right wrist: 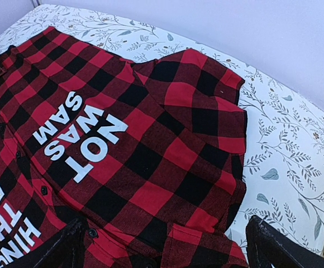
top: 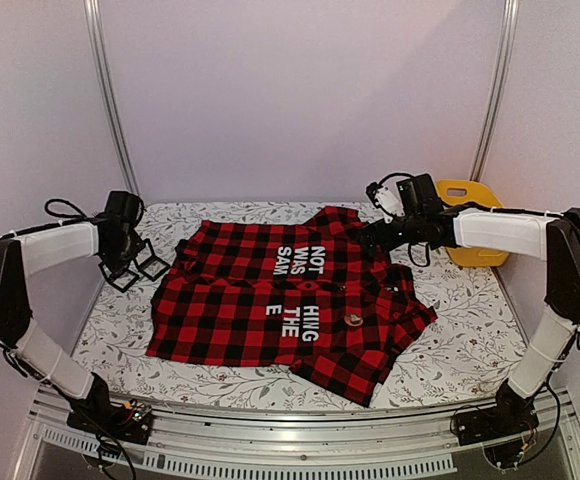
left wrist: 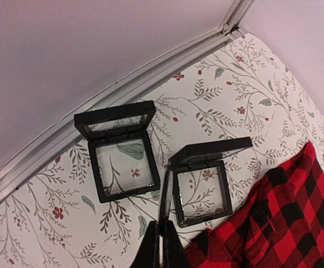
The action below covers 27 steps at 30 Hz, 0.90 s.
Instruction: Pin the brooch onto the clothing
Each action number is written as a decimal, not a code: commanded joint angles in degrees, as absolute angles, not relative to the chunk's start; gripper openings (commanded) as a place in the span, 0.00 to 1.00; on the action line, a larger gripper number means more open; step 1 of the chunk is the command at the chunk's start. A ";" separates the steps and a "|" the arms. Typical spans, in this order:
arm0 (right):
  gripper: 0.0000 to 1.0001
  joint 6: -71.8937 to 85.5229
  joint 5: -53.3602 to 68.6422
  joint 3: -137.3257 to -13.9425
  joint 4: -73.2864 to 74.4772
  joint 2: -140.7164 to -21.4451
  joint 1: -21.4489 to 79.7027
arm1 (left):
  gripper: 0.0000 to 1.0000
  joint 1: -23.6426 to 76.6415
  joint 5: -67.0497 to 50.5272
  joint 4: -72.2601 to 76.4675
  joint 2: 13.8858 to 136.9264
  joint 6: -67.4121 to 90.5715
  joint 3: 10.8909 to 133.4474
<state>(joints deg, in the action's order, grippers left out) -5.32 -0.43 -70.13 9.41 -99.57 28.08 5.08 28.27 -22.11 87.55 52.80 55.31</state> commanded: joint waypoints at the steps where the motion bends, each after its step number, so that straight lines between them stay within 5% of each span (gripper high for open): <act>1: 0.99 -3.25 4.90 -67.37 5.15 -94.61 26.06 | 0.00 14.81 42.02 -21.22 80.68 43.37 54.80; 5: 0.99 -0.42 7.87 -65.21 0.79 -89.87 24.18 | 0.00 26.61 51.22 -6.92 76.33 22.57 53.75; 9: 0.99 3.94 11.24 -66.01 1.19 -85.67 23.65 | 0.00 38.31 56.38 24.98 75.71 -8.64 49.35; 19: 0.90 15.28 24.02 -70.52 8.32 -78.78 24.26 | 0.00 59.74 42.18 103.32 101.73 -95.09 48.70; 27: 0.87 18.53 30.32 -71.72 11.88 -75.90 28.41 | 0.00 67.04 31.61 105.38 110.88 -106.48 52.82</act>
<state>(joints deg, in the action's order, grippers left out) 15.25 24.34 -70.02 9.28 -77.62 26.79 63.77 38.11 85.21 109.27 -93.36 49.36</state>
